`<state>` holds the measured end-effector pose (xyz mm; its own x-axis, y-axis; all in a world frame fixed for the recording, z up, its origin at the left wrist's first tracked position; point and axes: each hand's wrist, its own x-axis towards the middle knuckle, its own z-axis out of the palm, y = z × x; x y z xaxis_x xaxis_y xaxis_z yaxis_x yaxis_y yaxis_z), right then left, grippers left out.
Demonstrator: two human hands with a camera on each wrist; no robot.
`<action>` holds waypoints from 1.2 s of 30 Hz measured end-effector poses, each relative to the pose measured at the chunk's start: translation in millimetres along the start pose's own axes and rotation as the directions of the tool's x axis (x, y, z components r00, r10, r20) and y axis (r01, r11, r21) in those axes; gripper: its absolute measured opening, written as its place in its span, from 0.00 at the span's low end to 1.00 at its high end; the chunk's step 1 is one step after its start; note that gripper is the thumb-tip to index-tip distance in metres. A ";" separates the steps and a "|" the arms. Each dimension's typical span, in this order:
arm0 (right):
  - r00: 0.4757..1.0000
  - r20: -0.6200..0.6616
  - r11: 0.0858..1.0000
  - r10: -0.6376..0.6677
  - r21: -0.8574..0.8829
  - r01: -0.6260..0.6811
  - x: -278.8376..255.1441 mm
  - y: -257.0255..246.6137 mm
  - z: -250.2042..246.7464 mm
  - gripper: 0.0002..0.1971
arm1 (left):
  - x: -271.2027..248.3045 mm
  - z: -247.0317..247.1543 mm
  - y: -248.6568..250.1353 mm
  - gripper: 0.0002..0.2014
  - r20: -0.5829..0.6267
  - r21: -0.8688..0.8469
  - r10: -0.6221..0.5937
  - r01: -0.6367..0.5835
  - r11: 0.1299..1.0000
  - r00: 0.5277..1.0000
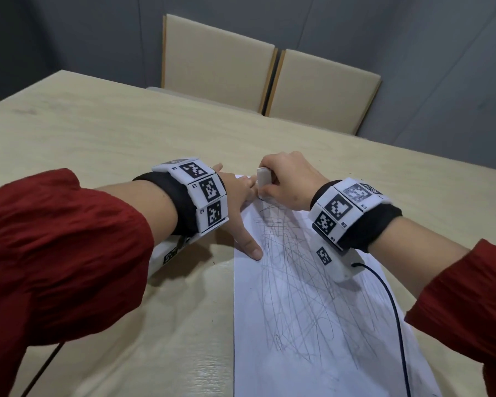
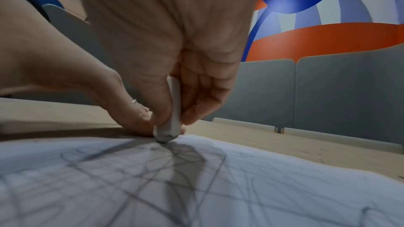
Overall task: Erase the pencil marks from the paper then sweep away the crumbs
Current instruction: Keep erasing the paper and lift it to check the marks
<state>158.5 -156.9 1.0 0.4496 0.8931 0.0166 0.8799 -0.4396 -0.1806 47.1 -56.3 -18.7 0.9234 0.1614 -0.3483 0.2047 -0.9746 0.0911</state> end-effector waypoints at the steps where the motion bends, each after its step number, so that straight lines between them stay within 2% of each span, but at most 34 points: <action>1: 1.000 0.000 1.000 -0.002 -0.007 0.002 -0.5 0.1 0.1 0.11 | -1.3 -0.6 0.7 0.57 0.003 -0.007 0.001 -0.001 1.000 1.000; 3: 1.000 0.001 1.000 -0.012 -0.012 0.012 -2.5 0.2 0.6 0.09 | -4.6 -2.2 2.6 0.52 0.009 -0.010 -0.001 0.001 1.000 1.000; 7: 1.000 0.012 1.000 0.013 -0.001 -0.013 0.1 -1.0 -1.9 0.08 | -10.0 -6.7 8.5 0.49 0.013 -0.005 -0.008 0.008 1.000 1.000; 12: 0.992 0.118 0.998 -0.034 -0.042 0.039 -10.5 -5.2 -7.3 0.08 | -7.3 -8.6 7.8 0.57 0.030 -0.021 0.005 -0.004 1.000 1.000; 15: 0.986 0.139 0.990 -0.090 -0.097 0.104 -14.9 -9.0 -8.1 0.05 | -10.6 -11.7 8.7 0.52 0.032 -0.063 0.037 -0.035 0.997 0.999; 17: 0.990 0.110 0.985 -0.085 -0.142 0.101 -7.4 -11.6 -9.5 0.08 | -12.4 -12.1 10.4 0.49 0.012 -0.092 0.050 -0.048 0.995 0.999; 22: 0.995 0.094 0.996 -0.042 -0.077 0.049 -13.6 -9.8 -7.6 0.07 | -12.7 -9.5 13.9 0.55 0.001 -0.037 0.001 -0.001 0.999 1.000; 25: 0.983 0.169 0.997 -0.065 -0.026 0.071 -32.9 -9.5 -8.5 0.18 | -12.8 -9.8 13.2 0.57 0.013 -0.015 -0.005 0.005 1.000 1.000; 27: 0.983 0.169 0.996 -0.066 -0.044 0.074 -29.8 -11.9 -9.8 0.17 | -13.7 -10.0 12.8 0.59 0.010 -0.023 -0.002 0.002 1.000 1.000; 30: 0.995 0.103 0.995 -0.001 -0.103 0.011 -7.3 -11.5 -8.6 0.08 | -15.9 -10.4 13.8 0.56 -0.014 -0.068 0.020 -0.021 0.997 1.000; 33: 0.996 0.083 0.996 0.018 -0.085 -0.011 -9.2 -10.3 -6.5 0.07 | -15.7 -11.5 18.2 0.55 0.006 -0.018 0.001 -0.001 1.000 1.000; 36: 0.988 0.156 0.998 -0.023 -0.056 0.032 -26.6 -6.9 -5.1 0.11 | -12.7 -13.0 21.1 0.45 -0.006 0.009 -0.042 0.042 0.999 0.999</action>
<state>141.2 -178.0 6.8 0.4000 0.9069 -0.1328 0.9010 -0.4156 -0.1243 43.8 -76.9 -0.3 0.9157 0.2033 -0.3467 0.2409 -0.9682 0.0683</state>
